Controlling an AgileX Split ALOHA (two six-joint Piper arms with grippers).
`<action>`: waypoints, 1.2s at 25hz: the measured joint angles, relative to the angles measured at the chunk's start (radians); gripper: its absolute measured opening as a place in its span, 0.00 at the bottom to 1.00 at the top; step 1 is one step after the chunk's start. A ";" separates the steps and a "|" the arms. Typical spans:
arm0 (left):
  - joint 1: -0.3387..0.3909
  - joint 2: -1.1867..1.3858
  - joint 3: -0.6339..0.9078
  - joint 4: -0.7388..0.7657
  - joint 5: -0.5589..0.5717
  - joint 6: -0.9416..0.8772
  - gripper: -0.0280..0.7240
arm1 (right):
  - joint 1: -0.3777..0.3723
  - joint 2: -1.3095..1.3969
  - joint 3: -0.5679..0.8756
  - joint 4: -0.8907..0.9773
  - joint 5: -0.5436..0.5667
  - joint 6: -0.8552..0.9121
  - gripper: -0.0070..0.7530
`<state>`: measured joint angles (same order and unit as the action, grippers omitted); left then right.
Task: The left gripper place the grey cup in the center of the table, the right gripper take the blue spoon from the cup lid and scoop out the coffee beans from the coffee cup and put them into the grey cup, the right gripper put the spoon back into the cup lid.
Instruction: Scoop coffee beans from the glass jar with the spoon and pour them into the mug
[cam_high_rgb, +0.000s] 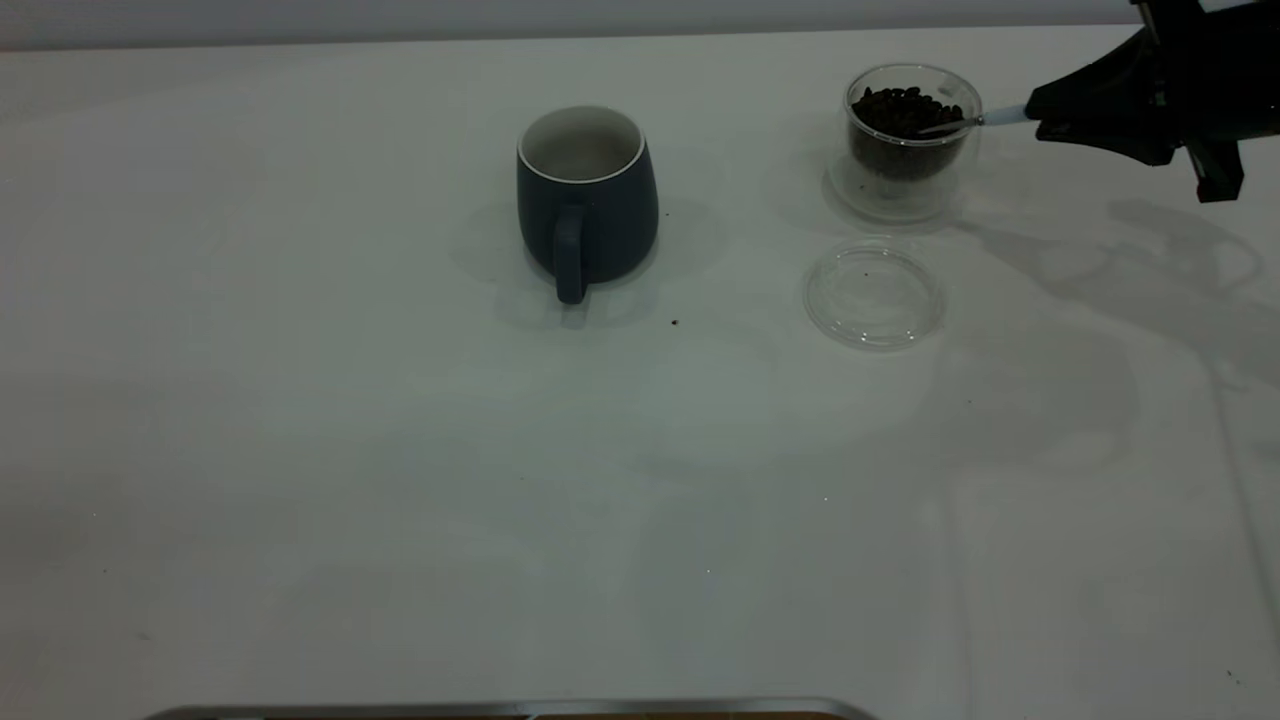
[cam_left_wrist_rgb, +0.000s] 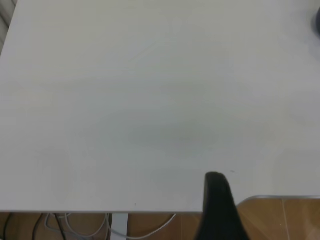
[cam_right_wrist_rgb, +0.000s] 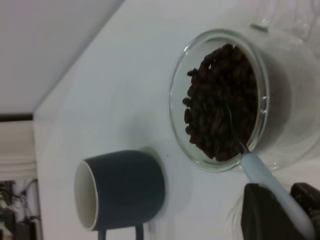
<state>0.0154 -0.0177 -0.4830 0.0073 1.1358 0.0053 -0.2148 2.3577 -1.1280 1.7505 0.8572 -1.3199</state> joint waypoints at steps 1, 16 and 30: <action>0.000 0.000 0.000 0.000 0.000 0.000 0.79 | -0.008 0.003 0.000 0.001 0.006 0.000 0.16; 0.000 0.000 0.000 0.000 0.000 0.000 0.79 | -0.079 0.002 0.000 -0.001 0.136 0.015 0.16; 0.000 0.000 0.000 0.000 0.000 0.003 0.79 | -0.087 0.002 0.000 -0.015 0.268 0.019 0.16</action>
<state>0.0154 -0.0177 -0.4830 0.0073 1.1358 0.0087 -0.3021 2.3601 -1.1280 1.7358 1.1254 -1.3011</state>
